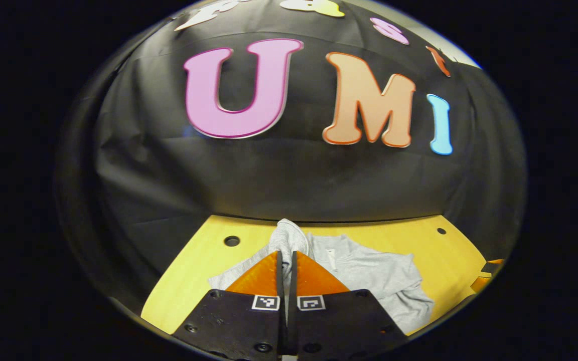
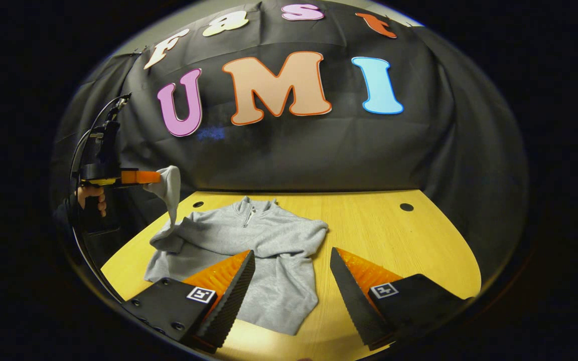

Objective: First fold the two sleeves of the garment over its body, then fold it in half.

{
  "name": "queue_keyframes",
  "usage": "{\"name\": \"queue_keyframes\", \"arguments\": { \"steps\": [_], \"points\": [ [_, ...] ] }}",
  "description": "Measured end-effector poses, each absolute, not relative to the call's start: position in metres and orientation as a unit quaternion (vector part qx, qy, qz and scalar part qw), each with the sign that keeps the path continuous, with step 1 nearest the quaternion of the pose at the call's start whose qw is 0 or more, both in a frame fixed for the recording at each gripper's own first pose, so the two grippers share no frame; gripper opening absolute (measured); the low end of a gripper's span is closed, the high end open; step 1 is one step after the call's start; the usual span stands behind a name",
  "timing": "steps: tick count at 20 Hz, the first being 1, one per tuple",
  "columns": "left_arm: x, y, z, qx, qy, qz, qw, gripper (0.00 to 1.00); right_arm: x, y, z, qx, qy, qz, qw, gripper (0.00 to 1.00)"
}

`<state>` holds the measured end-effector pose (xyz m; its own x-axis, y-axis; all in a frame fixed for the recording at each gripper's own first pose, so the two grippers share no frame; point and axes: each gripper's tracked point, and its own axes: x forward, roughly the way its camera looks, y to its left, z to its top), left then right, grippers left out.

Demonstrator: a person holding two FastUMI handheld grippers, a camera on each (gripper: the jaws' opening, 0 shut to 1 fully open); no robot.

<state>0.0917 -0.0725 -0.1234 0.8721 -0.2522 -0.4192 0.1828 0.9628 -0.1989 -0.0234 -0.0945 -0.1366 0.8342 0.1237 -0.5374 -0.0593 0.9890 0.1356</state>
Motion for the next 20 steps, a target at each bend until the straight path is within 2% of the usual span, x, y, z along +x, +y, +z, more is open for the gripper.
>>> {"name": "queue_keyframes", "arguments": {
  "steps": [11,20],
  "points": [
    [0.099,-0.206,-0.145,-0.068,0.252,-0.207,0.943,0.00,-0.051,-0.147,-0.140,0.060,0.294,0.006,0.954,0.96],
    [0.092,-0.302,-0.224,-0.034,0.310,-0.258,0.915,0.00,-0.071,-0.181,-0.147,0.053,0.307,-0.020,0.950,0.96]
  ]
}}
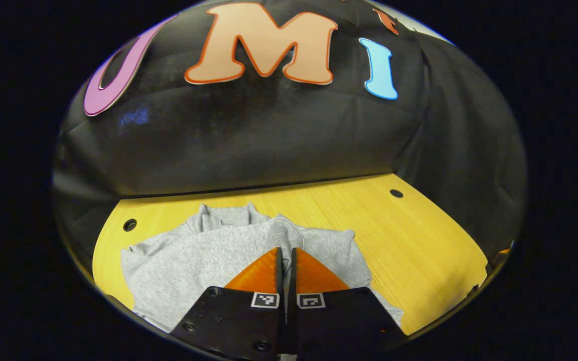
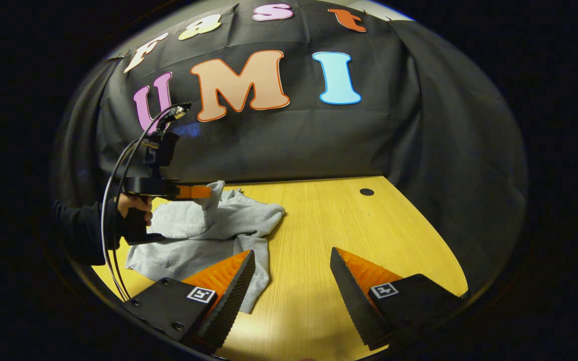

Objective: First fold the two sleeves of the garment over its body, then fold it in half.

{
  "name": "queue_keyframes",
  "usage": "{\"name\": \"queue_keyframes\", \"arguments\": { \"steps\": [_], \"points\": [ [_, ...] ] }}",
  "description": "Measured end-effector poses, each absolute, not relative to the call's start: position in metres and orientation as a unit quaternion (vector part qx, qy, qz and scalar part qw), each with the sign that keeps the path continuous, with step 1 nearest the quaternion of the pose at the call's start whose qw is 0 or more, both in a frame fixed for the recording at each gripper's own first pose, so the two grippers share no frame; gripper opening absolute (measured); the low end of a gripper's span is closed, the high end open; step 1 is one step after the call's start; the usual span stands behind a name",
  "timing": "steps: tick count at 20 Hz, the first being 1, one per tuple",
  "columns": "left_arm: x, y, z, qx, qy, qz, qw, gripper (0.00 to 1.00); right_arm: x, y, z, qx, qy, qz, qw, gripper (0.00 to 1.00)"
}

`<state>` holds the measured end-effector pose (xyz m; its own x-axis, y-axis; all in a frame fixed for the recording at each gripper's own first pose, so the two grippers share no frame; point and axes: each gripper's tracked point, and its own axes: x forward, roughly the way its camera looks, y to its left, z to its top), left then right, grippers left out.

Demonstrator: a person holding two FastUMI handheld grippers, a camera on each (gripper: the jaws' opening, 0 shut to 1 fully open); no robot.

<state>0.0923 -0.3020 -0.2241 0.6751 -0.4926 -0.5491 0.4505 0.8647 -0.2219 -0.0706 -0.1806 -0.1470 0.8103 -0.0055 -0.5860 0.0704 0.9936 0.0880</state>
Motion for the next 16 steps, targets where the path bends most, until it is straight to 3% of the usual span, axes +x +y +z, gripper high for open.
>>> {"name": "queue_keyframes", "arguments": {
  "steps": [8,10,14,16],
  "points": [
    [0.088,-0.344,-0.263,-0.010,0.334,-0.277,0.901,0.00,-0.073,-0.181,-0.153,0.051,0.318,-0.020,0.947,0.96],
    [0.083,-0.353,-0.256,-0.040,0.334,-0.292,0.895,0.05,-0.069,-0.175,-0.154,0.049,0.319,-0.011,0.947,0.96],
    [0.088,-0.330,-0.215,-0.061,0.281,-0.283,0.915,0.98,-0.060,-0.158,-0.154,0.045,0.316,0.010,0.948,0.96],
    [0.089,-0.309,-0.201,-0.068,0.265,-0.268,0.924,0.95,-0.054,-0.147,-0.153,0.049,0.312,0.019,0.949,0.96]
  ]
}}
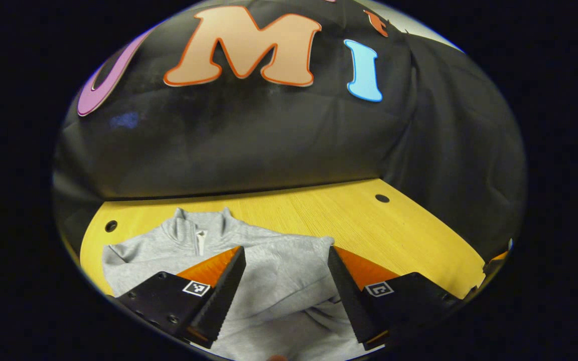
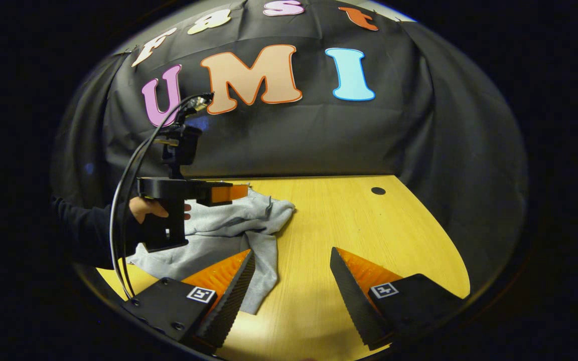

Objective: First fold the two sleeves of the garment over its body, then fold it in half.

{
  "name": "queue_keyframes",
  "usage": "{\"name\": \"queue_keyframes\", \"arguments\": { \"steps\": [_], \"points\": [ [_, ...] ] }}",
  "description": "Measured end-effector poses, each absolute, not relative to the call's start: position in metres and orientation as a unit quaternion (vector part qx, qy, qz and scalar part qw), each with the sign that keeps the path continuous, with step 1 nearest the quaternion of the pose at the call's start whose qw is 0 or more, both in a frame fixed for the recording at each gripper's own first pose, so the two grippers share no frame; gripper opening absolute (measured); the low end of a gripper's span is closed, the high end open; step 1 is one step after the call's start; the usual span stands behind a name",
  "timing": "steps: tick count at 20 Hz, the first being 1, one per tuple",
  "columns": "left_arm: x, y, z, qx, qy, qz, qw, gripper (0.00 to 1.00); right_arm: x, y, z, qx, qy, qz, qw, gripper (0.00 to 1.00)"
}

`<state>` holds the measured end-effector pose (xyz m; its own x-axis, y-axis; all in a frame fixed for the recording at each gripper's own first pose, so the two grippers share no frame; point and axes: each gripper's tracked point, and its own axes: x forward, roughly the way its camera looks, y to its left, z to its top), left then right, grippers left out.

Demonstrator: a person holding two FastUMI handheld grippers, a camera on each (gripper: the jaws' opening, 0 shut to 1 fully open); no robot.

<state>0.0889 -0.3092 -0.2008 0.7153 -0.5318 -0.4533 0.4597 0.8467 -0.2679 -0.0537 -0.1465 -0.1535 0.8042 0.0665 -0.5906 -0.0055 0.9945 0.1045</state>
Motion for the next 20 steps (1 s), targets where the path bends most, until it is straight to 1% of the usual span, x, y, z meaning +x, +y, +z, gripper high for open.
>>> {"name": "queue_keyframes", "arguments": {
  "steps": [4,8,9,10,13,20],
  "points": [
    [0.085,-0.246,-0.178,-0.083,0.246,-0.226,0.939,0.96,-0.040,-0.121,-0.153,0.061,0.303,0.036,0.950,0.96],
    [0.078,-0.169,-0.171,-0.068,0.235,-0.173,0.954,0.96,-0.027,-0.102,-0.155,0.060,0.296,0.043,0.952,0.96],
    [0.073,-0.154,-0.173,-0.066,0.237,-0.161,0.956,0.99,-0.025,-0.098,-0.157,0.056,0.295,0.042,0.953,0.96],
    [0.066,-0.138,-0.175,-0.065,0.241,-0.149,0.957,0.96,-0.023,-0.095,-0.160,0.049,0.296,0.040,0.953,0.96],
    [0.044,-0.095,-0.186,-0.056,0.251,-0.119,0.959,0.95,-0.022,-0.085,-0.170,0.038,0.303,0.046,0.951,0.96],
    [-0.024,-0.028,-0.232,-0.041,0.310,-0.080,0.947,0.96,-0.035,-0.076,-0.201,0.010,0.335,0.053,0.941,0.96]
  ]
}}
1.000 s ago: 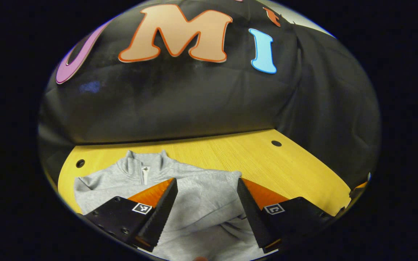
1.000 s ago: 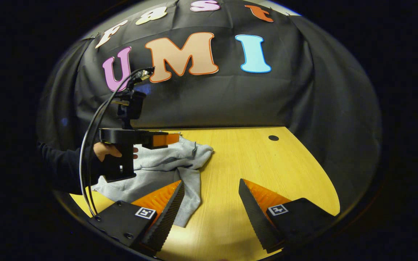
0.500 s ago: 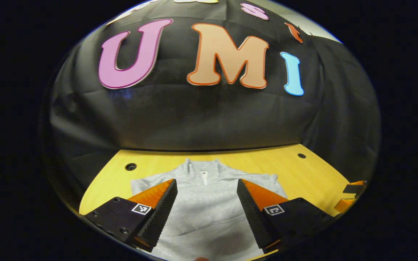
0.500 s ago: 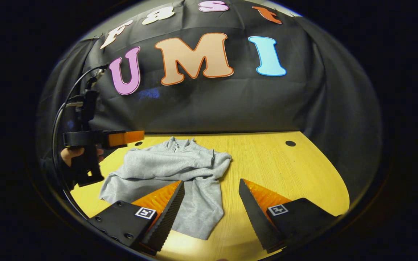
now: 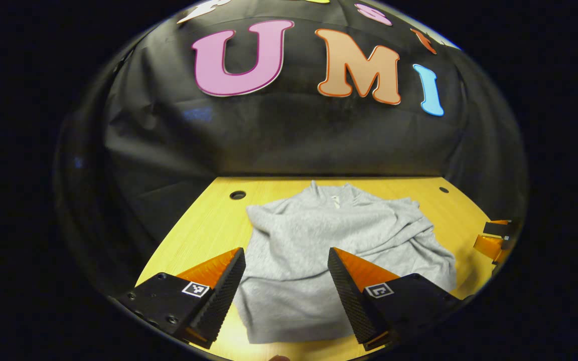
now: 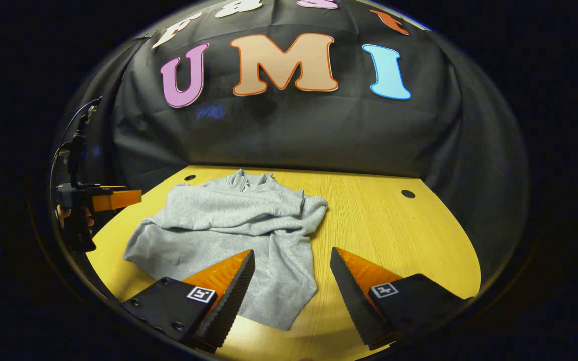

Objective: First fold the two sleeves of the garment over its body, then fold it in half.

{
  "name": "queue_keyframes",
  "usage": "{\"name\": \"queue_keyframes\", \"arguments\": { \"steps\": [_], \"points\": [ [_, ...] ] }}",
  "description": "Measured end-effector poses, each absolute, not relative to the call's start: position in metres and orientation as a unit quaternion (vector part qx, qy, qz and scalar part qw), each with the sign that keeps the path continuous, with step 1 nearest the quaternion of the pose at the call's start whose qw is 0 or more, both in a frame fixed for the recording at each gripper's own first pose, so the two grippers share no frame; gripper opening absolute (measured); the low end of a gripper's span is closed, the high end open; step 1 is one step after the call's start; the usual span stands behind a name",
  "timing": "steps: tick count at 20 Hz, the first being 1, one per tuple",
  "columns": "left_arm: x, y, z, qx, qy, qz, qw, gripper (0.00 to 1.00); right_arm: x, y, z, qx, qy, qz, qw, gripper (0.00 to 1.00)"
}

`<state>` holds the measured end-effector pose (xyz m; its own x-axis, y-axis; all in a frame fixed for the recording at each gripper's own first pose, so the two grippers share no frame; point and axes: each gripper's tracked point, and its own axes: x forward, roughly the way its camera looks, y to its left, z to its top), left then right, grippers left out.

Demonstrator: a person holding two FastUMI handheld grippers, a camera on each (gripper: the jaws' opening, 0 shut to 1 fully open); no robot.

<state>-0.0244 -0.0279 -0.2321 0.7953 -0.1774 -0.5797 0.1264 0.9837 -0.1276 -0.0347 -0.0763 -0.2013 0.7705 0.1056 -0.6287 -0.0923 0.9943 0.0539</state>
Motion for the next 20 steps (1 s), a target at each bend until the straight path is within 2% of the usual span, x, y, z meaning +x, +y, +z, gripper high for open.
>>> {"name": "queue_keyframes", "arguments": {
  "steps": [10,20],
  "points": [
    [-0.100,-0.006,-0.303,-0.065,0.402,-0.085,0.909,0.96,-0.061,-0.069,-0.250,-0.003,0.395,0.048,0.918,0.96],
    [-0.113,0.003,-0.351,-0.069,0.442,-0.076,0.891,0.97,-0.086,-0.063,-0.296,-0.013,0.456,0.044,0.889,0.96]
  ]
}}
